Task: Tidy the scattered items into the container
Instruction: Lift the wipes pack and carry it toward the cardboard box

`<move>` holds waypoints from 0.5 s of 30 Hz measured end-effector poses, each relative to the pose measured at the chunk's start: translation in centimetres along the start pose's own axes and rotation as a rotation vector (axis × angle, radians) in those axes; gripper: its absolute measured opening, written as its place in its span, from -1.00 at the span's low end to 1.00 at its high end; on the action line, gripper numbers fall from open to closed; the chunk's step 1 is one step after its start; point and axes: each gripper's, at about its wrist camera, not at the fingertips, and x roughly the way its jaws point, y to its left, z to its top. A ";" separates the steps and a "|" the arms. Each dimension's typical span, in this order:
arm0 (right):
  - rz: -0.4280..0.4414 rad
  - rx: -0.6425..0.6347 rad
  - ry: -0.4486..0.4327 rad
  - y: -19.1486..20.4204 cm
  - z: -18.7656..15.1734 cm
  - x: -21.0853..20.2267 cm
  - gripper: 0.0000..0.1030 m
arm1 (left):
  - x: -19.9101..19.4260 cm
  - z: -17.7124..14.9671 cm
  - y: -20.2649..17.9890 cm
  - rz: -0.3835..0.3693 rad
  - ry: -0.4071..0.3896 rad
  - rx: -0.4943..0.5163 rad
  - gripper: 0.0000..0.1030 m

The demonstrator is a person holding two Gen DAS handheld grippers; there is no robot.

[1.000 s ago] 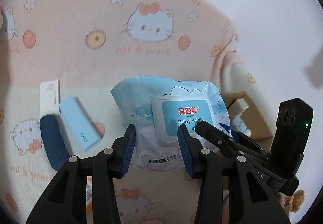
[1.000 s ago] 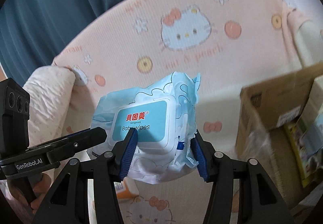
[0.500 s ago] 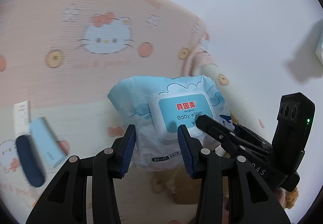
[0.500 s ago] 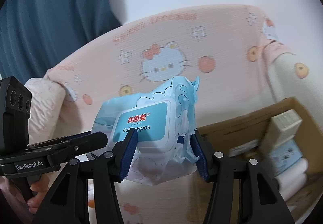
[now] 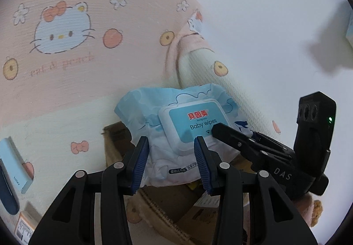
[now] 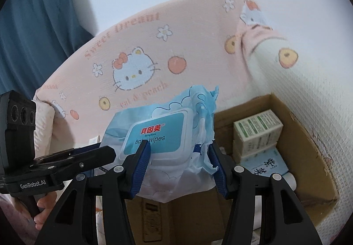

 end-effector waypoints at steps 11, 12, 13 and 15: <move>0.017 -0.013 0.117 -2.7 -0.6 2.4 -0.01 | 3.4 -1.4 -0.1 0.016 0.107 -0.029 -0.10; 0.021 -0.006 0.127 -2.9 -0.7 2.7 -0.01 | 3.7 -1.4 -0.1 0.020 0.114 -0.029 -0.10; 0.024 -0.001 0.137 -3.2 -0.8 3.0 -0.01 | 3.9 -1.4 -0.1 0.024 0.118 -0.033 -0.10; 0.027 0.004 0.147 -3.5 -0.9 3.6 -0.01 | 4.3 -1.3 0.0 0.034 0.126 -0.033 -0.10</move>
